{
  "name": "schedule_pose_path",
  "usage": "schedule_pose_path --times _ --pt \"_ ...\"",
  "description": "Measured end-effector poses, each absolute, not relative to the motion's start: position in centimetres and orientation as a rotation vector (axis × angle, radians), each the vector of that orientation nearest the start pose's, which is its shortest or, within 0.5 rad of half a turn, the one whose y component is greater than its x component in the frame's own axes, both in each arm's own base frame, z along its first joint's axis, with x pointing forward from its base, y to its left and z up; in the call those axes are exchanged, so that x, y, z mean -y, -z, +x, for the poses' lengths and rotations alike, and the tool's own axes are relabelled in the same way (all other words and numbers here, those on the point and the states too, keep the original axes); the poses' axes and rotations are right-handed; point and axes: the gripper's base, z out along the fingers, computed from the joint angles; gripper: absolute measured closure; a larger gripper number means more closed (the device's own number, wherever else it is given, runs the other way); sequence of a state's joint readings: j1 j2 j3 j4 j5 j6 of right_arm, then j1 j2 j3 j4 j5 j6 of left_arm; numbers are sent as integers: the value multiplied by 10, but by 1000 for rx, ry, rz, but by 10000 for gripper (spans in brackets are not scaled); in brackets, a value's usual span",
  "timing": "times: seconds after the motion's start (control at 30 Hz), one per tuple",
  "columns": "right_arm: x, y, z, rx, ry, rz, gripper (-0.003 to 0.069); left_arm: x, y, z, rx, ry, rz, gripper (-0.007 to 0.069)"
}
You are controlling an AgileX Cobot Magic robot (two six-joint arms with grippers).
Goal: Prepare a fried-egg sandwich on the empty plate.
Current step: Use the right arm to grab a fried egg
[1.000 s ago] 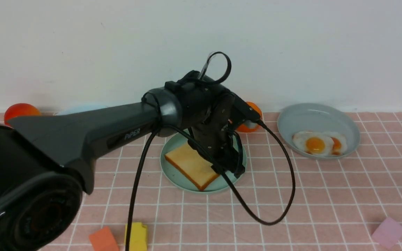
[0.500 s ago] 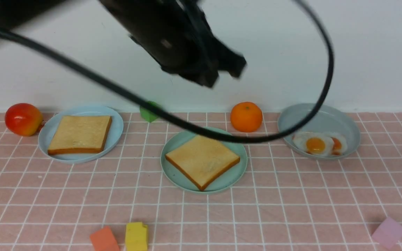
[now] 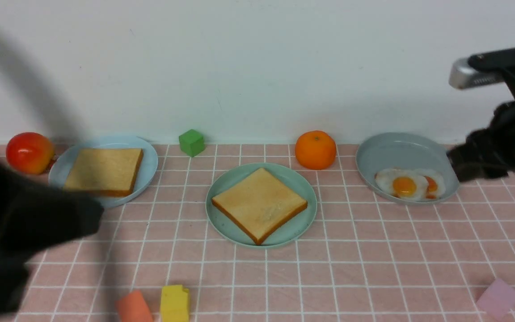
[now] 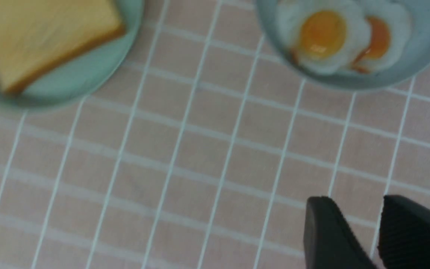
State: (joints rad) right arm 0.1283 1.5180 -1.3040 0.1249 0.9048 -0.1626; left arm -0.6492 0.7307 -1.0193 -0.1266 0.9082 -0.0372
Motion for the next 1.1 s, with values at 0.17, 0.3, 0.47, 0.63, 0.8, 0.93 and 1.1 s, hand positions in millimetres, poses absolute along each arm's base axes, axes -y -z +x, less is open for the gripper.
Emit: schedule_pose_path --times 0.17,0.3,0.47,0.63,0.8,0.93,1.1 --pt "-28 -291 369 -2677 -232 -146 417 61 -397 65 -1895 627 563 638" --pt "-15 -260 408 -2754 -291 -65 408 56 -400 58 -1831 657 538 638" --pt "-3 -225 448 -2805 -307 -23 338 60 -401 64 -1818 659 528 638" --pt "-2 -203 478 -2798 -317 -23 272 62 -406 67 -1754 671 499 638" --pt "-1 -181 499 -2800 -318 -27 263 62 -409 68 -1728 676 489 638" --pt "-2 -174 506 -2792 -327 -65 262 62 -408 68 -1733 675 491 638" --pt "-7 -172 509 -2767 -401 -81 266 62 -407 68 -1747 672 496 638"
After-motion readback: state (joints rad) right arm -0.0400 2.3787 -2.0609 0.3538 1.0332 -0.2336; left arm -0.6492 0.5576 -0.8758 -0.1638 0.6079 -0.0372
